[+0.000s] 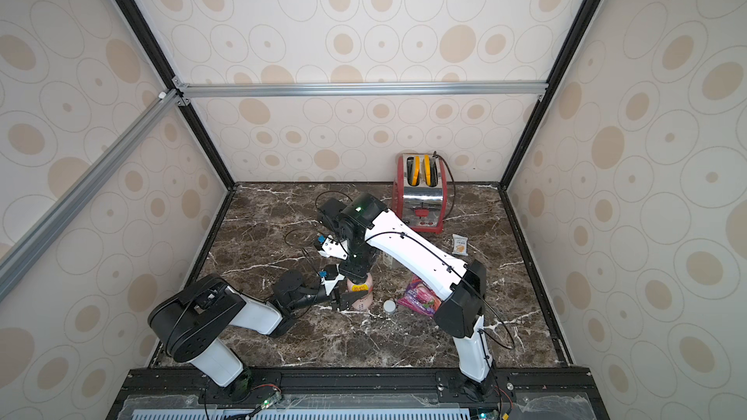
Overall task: Screw on the bottle caps
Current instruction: Screw the bottle cap onto the plastic bottle.
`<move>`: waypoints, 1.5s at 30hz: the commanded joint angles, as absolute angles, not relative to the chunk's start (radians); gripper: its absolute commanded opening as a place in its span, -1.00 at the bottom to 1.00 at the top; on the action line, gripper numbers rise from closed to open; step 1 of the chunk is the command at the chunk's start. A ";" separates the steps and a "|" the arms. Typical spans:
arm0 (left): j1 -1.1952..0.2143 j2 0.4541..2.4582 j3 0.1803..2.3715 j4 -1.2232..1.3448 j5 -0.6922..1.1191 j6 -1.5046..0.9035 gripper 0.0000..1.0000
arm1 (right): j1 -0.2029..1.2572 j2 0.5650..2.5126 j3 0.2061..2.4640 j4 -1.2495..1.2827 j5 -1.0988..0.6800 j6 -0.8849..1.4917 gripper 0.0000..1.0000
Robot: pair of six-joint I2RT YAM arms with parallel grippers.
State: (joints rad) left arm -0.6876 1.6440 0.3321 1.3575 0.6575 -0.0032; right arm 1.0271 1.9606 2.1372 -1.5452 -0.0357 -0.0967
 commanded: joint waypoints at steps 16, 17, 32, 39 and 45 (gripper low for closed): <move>-0.699 1.652 0.351 1.287 0.670 -0.003 0.37 | 0.947 1.664 1.885 -1.263 -0.186 -0.047 0.06; -0.698 1.651 0.351 1.286 0.667 -0.003 0.37 | 0.936 1.660 1.866 -1.242 -0.212 -0.039 0.01; -0.698 1.651 0.356 1.277 0.669 -0.006 0.37 | 0.858 1.682 1.787 -1.154 -0.369 0.002 -0.10; -0.699 1.649 0.356 1.276 0.666 -0.007 0.37 | 0.859 1.710 1.783 -1.157 -0.368 0.000 -0.10; -0.701 1.649 0.357 1.274 0.665 -0.008 0.36 | 0.859 1.721 1.781 -1.156 -0.379 0.000 -0.10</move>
State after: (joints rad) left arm -0.6876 1.6440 0.3435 1.3392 0.6575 -0.0032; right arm 0.8604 1.7149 1.7916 -1.1568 -0.3622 -0.0071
